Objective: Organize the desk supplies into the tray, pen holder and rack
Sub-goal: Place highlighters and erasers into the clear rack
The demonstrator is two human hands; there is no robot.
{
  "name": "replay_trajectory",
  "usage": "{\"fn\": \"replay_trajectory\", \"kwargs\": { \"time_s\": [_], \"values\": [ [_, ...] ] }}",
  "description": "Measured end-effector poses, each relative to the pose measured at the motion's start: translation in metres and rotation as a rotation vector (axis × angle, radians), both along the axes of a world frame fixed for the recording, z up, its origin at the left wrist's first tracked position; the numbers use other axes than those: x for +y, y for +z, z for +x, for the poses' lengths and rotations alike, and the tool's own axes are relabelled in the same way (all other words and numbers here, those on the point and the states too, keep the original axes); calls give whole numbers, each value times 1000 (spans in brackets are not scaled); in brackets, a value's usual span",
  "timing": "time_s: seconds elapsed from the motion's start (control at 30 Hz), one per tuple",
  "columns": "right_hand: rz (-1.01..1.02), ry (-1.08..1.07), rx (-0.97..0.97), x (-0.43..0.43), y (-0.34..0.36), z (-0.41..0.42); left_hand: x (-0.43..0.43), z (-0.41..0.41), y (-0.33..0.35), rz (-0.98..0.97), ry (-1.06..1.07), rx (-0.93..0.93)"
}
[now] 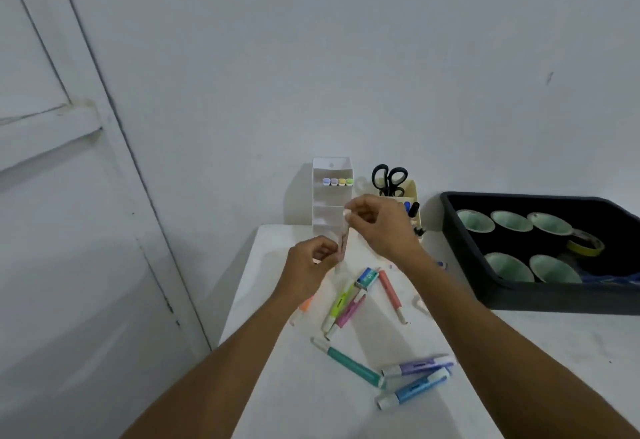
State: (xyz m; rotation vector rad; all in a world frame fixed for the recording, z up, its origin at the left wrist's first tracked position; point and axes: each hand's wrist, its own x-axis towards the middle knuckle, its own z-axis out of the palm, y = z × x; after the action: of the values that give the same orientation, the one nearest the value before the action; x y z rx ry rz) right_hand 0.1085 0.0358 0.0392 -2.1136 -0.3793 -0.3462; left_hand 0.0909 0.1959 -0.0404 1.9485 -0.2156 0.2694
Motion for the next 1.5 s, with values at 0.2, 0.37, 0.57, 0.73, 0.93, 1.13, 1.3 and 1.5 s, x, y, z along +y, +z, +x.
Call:
{"fn": "replay_trajectory", "kwargs": {
  "time_s": [0.2,0.37,0.57,0.73,0.93,1.13,1.3,1.5],
  "values": [
    [2,-67,-450,25,58,23,38,26,-5,27,119,-17],
    [-171,-64,-543,41,43,49,48,49,12,60,186,-102],
    [-316,0,-411,45,10,78,52,82,37,223,111,-94],
    [-407,-77,-464,51,-6,93,48,94,45,313,19,-65],
    [-398,-109,-518,45,-16,92,44,97,41,284,47,-54],
    [152,-212,53,31,-35,80,33,99,32,159,54,92],
    [231,-76,191,32,-43,70,25,96,26,130,39,57],
    [227,-68,187,29,-46,65,25,86,20,122,66,37]
  ]
}}
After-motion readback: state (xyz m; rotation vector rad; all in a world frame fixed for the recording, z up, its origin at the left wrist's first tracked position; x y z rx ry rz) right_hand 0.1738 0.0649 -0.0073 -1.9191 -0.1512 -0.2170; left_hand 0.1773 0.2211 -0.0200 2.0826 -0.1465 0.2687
